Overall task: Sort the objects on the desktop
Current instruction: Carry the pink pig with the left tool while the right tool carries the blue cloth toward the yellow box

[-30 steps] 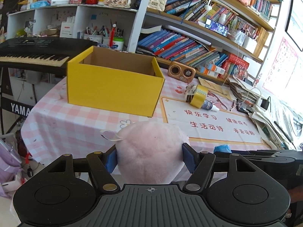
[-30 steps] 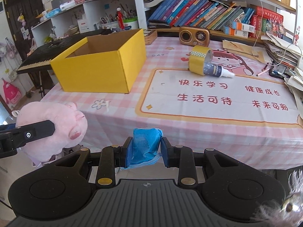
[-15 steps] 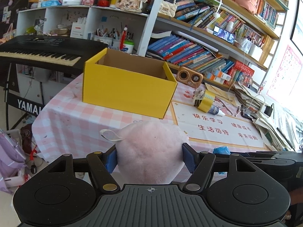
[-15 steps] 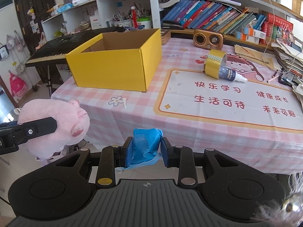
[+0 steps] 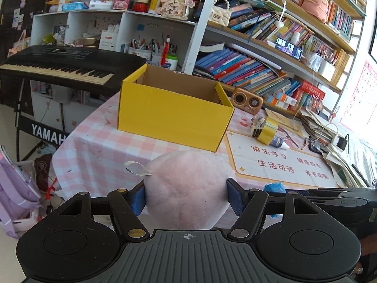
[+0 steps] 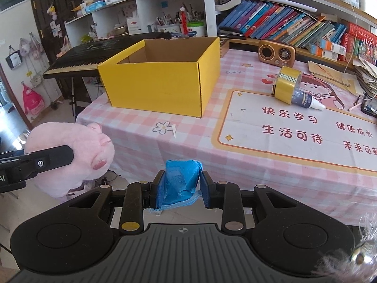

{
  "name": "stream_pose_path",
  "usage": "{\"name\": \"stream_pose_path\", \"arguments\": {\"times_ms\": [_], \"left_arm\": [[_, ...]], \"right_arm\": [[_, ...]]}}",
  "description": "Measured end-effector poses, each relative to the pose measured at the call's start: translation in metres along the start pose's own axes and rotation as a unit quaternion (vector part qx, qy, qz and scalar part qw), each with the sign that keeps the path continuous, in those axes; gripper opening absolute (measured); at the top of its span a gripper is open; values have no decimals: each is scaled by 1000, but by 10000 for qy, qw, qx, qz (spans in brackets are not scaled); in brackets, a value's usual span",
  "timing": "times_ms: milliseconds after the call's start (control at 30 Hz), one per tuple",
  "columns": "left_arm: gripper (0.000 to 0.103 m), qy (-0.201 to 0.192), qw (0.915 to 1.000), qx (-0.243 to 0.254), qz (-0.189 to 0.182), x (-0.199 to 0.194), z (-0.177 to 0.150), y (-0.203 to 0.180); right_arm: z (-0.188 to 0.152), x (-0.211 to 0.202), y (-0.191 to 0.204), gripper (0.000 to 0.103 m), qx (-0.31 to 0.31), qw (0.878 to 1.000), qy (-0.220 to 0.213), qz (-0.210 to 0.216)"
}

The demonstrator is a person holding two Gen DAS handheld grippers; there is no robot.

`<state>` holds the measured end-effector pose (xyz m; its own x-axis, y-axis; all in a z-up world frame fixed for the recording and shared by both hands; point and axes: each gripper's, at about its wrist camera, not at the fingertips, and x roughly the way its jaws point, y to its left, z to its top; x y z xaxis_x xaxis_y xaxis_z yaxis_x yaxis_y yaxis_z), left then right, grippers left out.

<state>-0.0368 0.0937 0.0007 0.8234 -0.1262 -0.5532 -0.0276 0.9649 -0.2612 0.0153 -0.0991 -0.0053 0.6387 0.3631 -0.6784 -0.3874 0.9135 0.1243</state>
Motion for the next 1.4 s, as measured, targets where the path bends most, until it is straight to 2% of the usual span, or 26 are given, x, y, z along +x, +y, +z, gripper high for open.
{"name": "stream_pose_path", "arguments": {"times_ms": [867,1133,1400], "left_arm": [[68,8,9999,-73,-86,12,5,1],[68,-54,9999,-99,-13,25,17,6],[68,-346,9992,-175,84,39,54,13]], "right_arm": [[8,5,0,28,-150,9999,44,26],[27,22,0,28,-263,9996,12,113],[71,42,-4,28,-286,9988,-205,336]]}}
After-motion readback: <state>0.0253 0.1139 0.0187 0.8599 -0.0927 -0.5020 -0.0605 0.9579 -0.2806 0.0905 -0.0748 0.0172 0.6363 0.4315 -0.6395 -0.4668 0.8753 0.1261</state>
